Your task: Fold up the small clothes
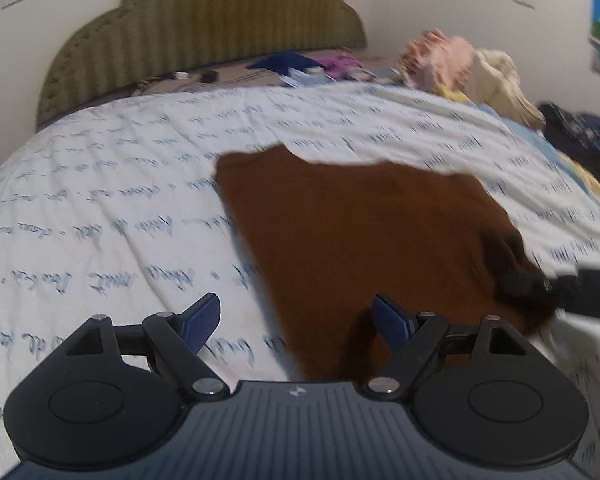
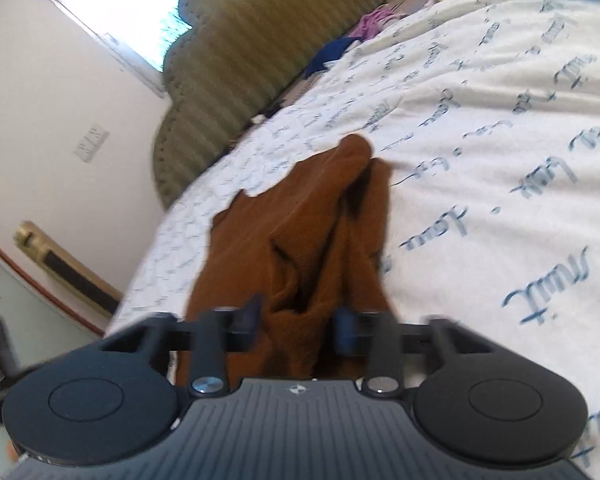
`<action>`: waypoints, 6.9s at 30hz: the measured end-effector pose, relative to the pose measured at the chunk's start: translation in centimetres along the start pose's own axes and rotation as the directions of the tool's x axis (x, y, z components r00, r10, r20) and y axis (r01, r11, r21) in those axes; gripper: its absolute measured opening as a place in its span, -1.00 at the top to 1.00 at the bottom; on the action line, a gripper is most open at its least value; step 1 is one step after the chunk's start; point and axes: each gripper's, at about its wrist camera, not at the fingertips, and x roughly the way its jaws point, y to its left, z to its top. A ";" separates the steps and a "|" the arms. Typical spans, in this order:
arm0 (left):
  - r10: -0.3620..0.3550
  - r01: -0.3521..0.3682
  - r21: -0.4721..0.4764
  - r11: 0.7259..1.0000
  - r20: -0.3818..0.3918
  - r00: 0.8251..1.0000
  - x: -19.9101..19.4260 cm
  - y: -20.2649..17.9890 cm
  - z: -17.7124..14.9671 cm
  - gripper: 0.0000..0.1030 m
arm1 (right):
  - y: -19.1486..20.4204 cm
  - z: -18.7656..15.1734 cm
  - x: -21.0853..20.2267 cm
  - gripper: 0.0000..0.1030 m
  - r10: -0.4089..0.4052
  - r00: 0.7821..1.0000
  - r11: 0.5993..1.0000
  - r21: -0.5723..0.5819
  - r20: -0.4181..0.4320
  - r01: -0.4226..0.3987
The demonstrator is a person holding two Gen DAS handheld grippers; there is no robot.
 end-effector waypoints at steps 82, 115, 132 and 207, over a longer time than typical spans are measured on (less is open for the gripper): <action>0.093 -0.095 -0.046 0.994 -0.034 0.995 -3.8 -1.7 -6.0 -0.32 | 7.0 -4.7 -3.1 -0.45 -0.311 0.944 0.798 -0.509 0.111 0.323; 0.177 -0.181 -0.101 0.978 -0.045 0.983 -5.5 -2.0 -9.0 -0.49 | 7.6 -7.7 -5.6 -0.99 -0.347 0.934 0.811 -0.473 0.086 0.345; 0.203 -0.205 -0.086 0.975 -0.027 0.979 -5.6 -2.0 -10.1 -0.61 | 6.6 -8.7 -5.9 -0.99 -0.369 0.926 0.815 -0.454 0.076 0.361; 0.102 -0.102 -0.055 0.993 -0.009 0.995 -3.7 -1.7 -6.8 -0.78 | 4.6 -1.5 0.2 -0.99 -0.276 0.960 0.879 -0.414 -0.039 0.235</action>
